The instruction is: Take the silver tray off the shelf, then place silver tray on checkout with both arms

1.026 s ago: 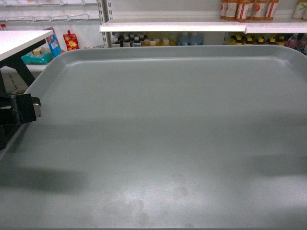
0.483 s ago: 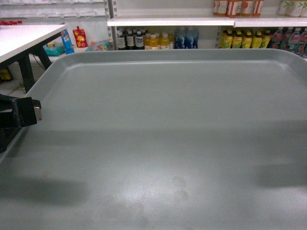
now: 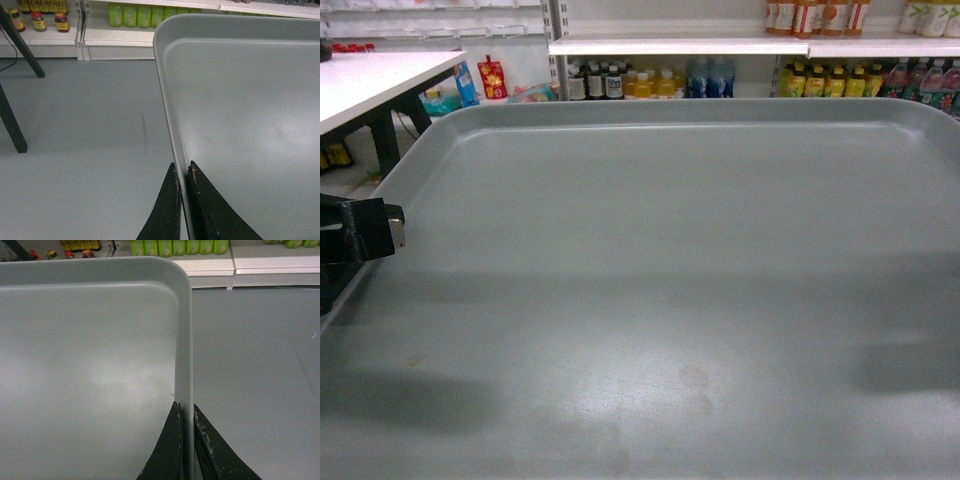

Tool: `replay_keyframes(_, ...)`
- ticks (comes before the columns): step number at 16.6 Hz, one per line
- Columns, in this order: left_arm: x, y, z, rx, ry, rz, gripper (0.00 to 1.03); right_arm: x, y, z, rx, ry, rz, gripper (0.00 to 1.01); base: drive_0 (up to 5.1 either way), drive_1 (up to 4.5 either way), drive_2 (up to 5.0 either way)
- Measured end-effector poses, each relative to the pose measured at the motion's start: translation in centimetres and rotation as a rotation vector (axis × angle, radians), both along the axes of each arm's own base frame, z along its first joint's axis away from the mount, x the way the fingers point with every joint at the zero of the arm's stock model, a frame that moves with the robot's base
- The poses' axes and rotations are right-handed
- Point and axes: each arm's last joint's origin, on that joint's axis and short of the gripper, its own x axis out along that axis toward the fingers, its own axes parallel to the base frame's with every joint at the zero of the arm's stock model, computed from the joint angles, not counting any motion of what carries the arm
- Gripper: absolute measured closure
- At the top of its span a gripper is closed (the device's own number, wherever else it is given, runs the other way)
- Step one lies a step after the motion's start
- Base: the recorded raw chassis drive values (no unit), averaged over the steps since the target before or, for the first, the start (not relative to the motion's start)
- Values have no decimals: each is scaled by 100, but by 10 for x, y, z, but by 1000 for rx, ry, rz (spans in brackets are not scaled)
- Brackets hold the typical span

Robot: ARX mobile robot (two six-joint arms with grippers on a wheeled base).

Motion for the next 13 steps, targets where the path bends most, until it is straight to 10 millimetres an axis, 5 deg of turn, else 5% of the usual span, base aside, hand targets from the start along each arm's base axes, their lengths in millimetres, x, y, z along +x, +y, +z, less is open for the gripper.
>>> replay_keyframes(5,0,0,0,0,1,0,100,0,0,0,0,0,0,98,0,0,0)
replay_keyframes(13,0,0,-1,1,3,-2,100,0,0,0,-1,1,-2,98,-469,251,251)
